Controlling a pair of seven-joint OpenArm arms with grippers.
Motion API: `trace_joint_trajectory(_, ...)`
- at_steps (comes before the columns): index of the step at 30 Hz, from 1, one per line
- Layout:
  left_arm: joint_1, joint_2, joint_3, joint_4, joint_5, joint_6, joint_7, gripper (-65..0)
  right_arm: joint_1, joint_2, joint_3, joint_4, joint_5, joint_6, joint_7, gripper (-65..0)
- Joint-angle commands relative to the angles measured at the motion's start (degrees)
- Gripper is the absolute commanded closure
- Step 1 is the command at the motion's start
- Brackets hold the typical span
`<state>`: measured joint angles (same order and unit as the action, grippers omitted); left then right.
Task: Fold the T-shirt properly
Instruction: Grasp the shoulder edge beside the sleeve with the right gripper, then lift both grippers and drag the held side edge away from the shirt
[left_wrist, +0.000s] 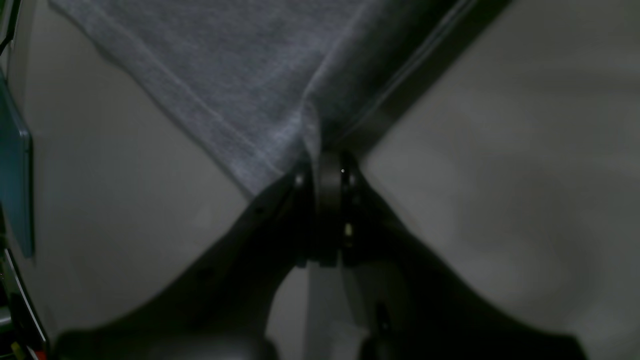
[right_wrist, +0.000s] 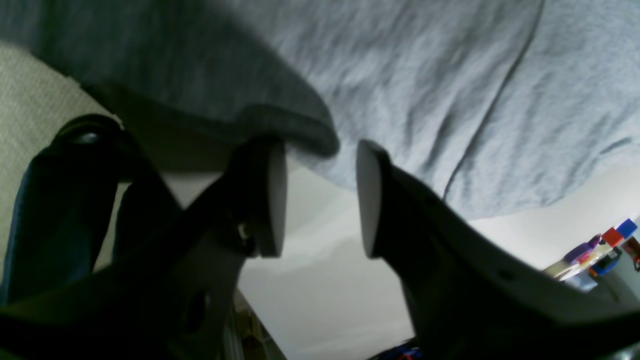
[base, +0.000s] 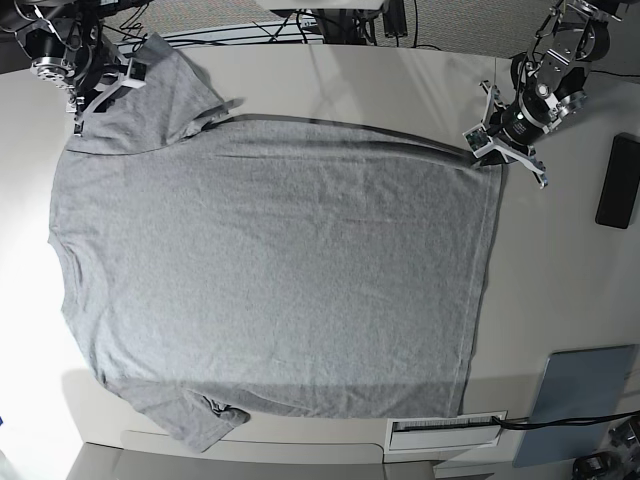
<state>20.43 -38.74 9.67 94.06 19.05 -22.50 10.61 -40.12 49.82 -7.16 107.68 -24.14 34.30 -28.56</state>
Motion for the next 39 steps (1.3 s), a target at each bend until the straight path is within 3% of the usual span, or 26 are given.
trace_joint_trajectory(1, 1.31, -0.17, 0.76, -1.16, 0.72, -4.35, 4.81, 0.0, 0.42, 0.13, 0.33, 0.55, 0.26, -0.48, 1.2, -23.4)
trace_joint_trajectory(6, 1.31, -0.17, 0.76, -1.16, 0.72, -4.37, 4.85, 0.0, 3.78, -2.56, -0.57, 0.5, 0.31, -0.48, 1.55, -23.4)
trace_joint_trajectory(14, 1.33, -0.17, 0.76, -1.16, 0.72, -4.37, 5.05, 0.0, 10.67, -2.56, -8.94, -3.93, 0.24, -0.59, -0.07, -23.5)
trace_joint_trajectory(18, 1.33, -0.17, 0.76, -1.16, 0.72, -4.37, 5.05, 0.0, 14.14, -2.56, -13.79, -6.86, 0.09, -0.63, -4.13, -23.4)
trace_joint_trajectory(22, 1.33, -0.17, 0.76, -1.16, 0.7, -4.39, 5.07, 0.0, 15.63, -2.54, -15.04, -6.8, 0.11, -0.7, -5.31, -22.9)
trace_joint_trajectory(25, 1.33, -0.17, 0.76, -1.18, 0.68, -4.37, 5.29, 0.0, 15.85, -2.51, -15.02, -6.8, 0.11, -0.68, -5.55, -17.5)
trace_joint_trajectory(30, 1.33, -0.24, 0.76, -1.18, 0.26, -4.42, 4.81, 0.0, 15.87, -2.51, -14.97, -6.8, 0.11, -0.74, -5.57, -1.2)
trace_joint_trajectory(34, 1.55, -0.5, 0.76, -1.16, -0.52, -4.59, 6.1, 0.0, 15.63, -2.14, -14.97, -5.09, 3.21, -2.64, -9.7, 0.0)
trace_joint_trajectory(39, 3.52, -3.39, 0.66, 2.6, -9.35, -4.26, 11.61, 0.0, 13.51, 2.16, -14.64, 0.2, 3.74, -5.79, -11.74, 0.0)
